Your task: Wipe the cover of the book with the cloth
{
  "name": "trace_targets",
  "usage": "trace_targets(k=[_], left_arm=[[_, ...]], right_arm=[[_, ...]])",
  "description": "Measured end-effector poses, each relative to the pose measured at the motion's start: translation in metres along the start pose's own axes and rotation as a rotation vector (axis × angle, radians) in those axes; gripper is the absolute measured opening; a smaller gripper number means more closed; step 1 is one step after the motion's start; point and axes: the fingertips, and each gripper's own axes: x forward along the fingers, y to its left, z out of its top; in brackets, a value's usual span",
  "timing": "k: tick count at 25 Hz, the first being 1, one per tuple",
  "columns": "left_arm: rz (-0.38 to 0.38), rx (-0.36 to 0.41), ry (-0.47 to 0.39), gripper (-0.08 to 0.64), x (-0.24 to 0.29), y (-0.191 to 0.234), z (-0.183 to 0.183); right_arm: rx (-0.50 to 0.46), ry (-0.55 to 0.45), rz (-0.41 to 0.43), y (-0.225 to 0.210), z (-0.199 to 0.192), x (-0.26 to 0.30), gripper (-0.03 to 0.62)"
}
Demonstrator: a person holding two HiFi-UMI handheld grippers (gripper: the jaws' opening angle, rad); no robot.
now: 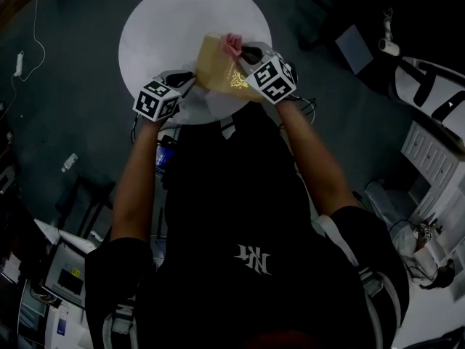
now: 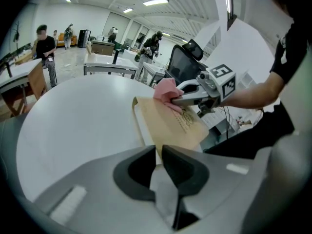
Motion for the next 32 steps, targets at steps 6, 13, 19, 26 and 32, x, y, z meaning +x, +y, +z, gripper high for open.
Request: trace_targets(k=[6, 13, 19, 26, 32], left_arm=[[0.014, 0.014, 0.021, 0.043, 0.001, -0.002, 0.000], [0.019, 0.010, 0.034, 0.044, 0.001, -0.003, -0.003], [-0.003, -0.007, 0.032, 0.046, 0.002, -0.004, -0.002], [-0.017, -0.008, 0.035, 0.046, 0.000, -0.004, -0.005], [-0.017, -0.011, 0.030, 0.046, 0.000, -0.003, -0.007]], right_arm=[[0.026, -0.001, -0.033, -0.008, -0.025, -0.023, 0.023], [0.071, 0.005, -0.091, -0.015, -0.059, -0.055, 0.023], [0.148, 0.050, -0.156, -0.028, -0.095, -0.085, 0.023], [0.244, 0.062, -0.222, -0.049, -0.106, -0.110, 0.023], [0.128, -0.115, -0.165, -0.034, 0.004, -0.090, 0.023]])
